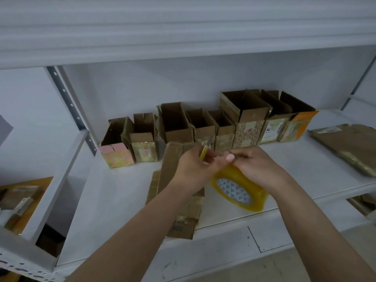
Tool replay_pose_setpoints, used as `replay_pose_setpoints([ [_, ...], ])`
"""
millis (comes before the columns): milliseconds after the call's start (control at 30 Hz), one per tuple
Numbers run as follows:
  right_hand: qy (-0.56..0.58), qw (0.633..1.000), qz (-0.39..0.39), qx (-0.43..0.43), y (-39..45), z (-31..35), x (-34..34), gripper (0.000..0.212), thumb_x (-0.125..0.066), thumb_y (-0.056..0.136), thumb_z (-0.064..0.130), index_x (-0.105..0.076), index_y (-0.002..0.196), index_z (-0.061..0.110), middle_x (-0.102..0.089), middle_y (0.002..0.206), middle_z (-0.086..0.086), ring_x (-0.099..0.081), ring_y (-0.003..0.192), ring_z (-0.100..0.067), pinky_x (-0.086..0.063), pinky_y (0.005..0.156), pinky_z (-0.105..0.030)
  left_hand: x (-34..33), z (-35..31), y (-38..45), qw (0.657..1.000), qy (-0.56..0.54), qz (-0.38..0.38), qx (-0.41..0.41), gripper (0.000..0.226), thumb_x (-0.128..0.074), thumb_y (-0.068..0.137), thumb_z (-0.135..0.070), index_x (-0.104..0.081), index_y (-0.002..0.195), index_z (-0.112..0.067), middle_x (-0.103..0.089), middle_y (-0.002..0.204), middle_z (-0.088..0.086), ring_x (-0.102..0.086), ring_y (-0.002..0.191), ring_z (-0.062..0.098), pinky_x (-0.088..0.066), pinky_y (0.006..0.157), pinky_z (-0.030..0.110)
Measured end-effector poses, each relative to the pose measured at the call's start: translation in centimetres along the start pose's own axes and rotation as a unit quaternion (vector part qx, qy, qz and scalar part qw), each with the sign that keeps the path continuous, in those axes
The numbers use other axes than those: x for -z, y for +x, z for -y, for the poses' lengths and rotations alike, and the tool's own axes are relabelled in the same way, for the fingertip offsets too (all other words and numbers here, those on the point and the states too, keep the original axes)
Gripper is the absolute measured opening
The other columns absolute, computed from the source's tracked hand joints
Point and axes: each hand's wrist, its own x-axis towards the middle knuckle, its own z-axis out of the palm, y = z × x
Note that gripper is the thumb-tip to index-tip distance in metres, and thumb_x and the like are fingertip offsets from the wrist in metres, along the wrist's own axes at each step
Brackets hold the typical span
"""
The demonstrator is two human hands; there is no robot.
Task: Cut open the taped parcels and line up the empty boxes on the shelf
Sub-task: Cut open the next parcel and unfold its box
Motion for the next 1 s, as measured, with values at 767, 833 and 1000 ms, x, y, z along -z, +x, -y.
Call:
replay_pose_setpoints([
  [767,0.106,0.980,0.168,0.013,-0.6,-0.9,2.9,0.063,-0.084,0.062,0.054,-0.064,0.116,0.029,-0.070,0.109,-0.017,-0.071,0.096,-0.030,-0.058,0.086,-0.044,5.3,1.7,-3.0,0.984,-0.036,-0.162,0.059,0.031,-0.056,0.096,-0.036,-0.052,0.079,-0.011,-0.048,0.063,0.001,-0.046,0.055,0.013,-0.041,0.055,0.031],
  [833,0.085,0.983,0.162,0.000,-0.6,-0.8,2.6,0.061,-0.083,0.060,0.057,-0.066,0.111,0.029,-0.070,0.109,-0.015,-0.071,0.096,-0.029,-0.057,0.089,-0.046,5.9,2.2,-3.9,0.982,-0.005,-0.179,0.063,0.031,-0.056,0.096,-0.035,-0.049,0.077,-0.011,-0.046,0.062,0.002,-0.042,0.051,0.009,-0.038,0.052,0.025],
  [1000,0.063,0.986,0.154,-0.011,-0.6,-0.9,2.5,0.073,-0.082,0.036,0.075,-0.070,0.095,0.033,-0.069,0.105,-0.012,-0.070,0.093,-0.028,-0.056,0.082,-0.043,7.0,3.5,-6.2,0.968,0.018,-0.239,0.081,0.034,-0.057,0.096,-0.028,-0.051,0.078,0.000,-0.050,0.064,0.010,-0.045,0.051,0.005,-0.041,0.051,0.017],
])
